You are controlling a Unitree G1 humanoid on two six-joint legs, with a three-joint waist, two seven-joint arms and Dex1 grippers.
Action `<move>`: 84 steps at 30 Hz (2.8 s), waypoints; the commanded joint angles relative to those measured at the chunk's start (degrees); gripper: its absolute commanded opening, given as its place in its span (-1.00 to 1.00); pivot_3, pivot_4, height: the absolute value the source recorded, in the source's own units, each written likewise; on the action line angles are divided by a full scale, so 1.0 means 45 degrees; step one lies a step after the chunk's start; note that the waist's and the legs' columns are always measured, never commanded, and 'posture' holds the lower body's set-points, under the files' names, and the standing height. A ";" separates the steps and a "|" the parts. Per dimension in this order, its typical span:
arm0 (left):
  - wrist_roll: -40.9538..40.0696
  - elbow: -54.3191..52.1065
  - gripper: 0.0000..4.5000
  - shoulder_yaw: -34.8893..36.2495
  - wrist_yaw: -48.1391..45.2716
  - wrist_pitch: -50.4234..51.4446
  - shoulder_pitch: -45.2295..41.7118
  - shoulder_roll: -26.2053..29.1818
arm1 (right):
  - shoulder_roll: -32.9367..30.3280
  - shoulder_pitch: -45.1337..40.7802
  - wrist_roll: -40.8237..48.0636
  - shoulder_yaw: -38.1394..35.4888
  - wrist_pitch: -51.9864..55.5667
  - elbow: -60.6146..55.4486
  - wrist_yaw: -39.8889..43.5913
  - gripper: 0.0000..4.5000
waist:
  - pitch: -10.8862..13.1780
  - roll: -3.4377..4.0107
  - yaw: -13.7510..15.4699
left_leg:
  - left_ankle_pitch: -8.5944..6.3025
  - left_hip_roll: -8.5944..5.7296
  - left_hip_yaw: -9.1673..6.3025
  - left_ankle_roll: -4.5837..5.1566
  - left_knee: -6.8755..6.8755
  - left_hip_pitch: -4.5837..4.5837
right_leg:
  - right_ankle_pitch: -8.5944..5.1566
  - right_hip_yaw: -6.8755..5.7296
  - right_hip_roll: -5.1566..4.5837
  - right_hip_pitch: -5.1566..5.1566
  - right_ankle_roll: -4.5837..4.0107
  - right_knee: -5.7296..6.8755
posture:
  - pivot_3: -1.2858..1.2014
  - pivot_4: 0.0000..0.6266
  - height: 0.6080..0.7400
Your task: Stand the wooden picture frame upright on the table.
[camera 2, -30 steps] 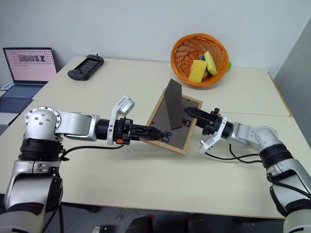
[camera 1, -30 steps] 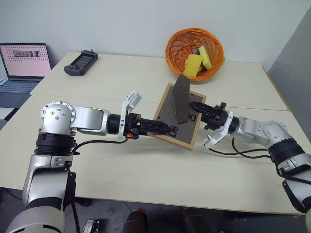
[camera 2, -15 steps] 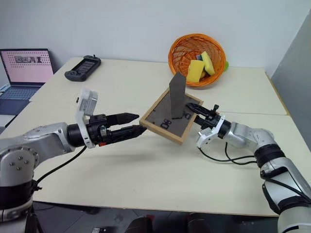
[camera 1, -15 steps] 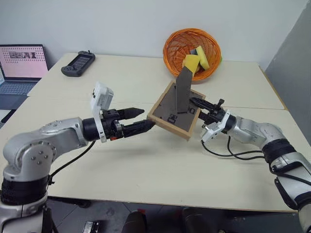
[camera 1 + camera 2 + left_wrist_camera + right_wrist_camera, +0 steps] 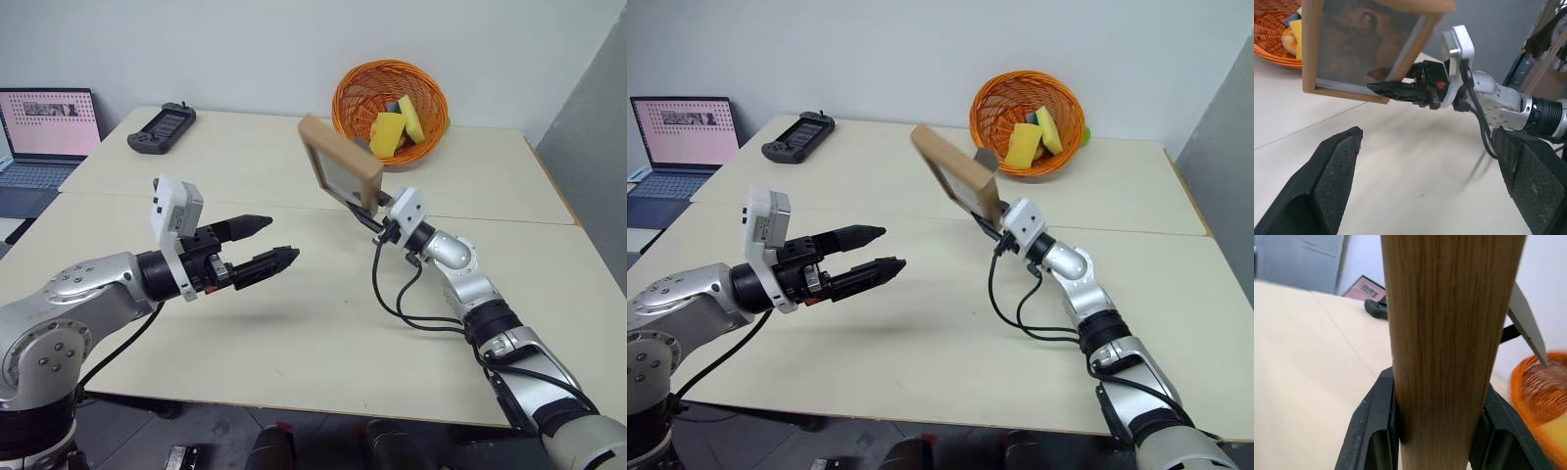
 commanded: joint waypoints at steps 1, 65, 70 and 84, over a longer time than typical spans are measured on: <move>0.0481 -0.0375 1.00 0.0179 -0.0669 -0.0512 0.0289 0.0479 | 0.0445 0.0290 0.2443 -0.0956 0.3417 -0.1659 0.2255 -0.35 | 0.0003 0.0004 0.0000 | 0.0000 -0.0002 -0.0002 0.0000 -0.0003 0.0000 | -0.0003 -0.0004 0.0000 -0.0002 -0.0005 0.0001 | 0.03 -0.52 1.00; 0.2314 0.0617 1.00 -0.0363 -0.2562 -0.0832 -0.0165 0.1735 | 0.2015 0.3246 0.1157 -0.1653 0.6322 -0.2035 0.4628 0.50 | 0.0019 0.0019 -0.0013 | 0.0001 0.0007 -0.0029 -0.0002 -0.0132 0.0003 | -0.0071 -0.0040 0.0019 -0.0027 -0.0033 -0.0032 | 0.03 -0.52 1.00; 0.2381 0.0676 1.00 -0.0477 -0.2629 -0.0870 -0.0154 0.1686 | 0.1771 0.3305 0.1178 -0.1760 0.6420 -0.2345 0.4620 0.50 | 0.0018 0.0019 -0.0013 | 0.0001 0.0007 -0.0029 -0.0002 -0.0134 0.0003 | -0.0072 -0.0041 0.0019 -0.0028 -0.0034 -0.0032 | 0.03 -0.52 1.00; 0.2509 0.0639 1.00 -0.0561 -0.1018 -0.0567 -0.0134 0.0406 | -0.0486 0.6434 0.2831 -0.3471 0.9589 -0.8394 0.3162 0.50 | 0.0023 0.0018 0.0070 | 0.0001 0.0004 -0.0038 -0.0002 -0.0141 -0.0008 | -0.0075 -0.0037 0.0016 -0.0023 -0.0028 -0.0049 | 0.03 -0.52 1.00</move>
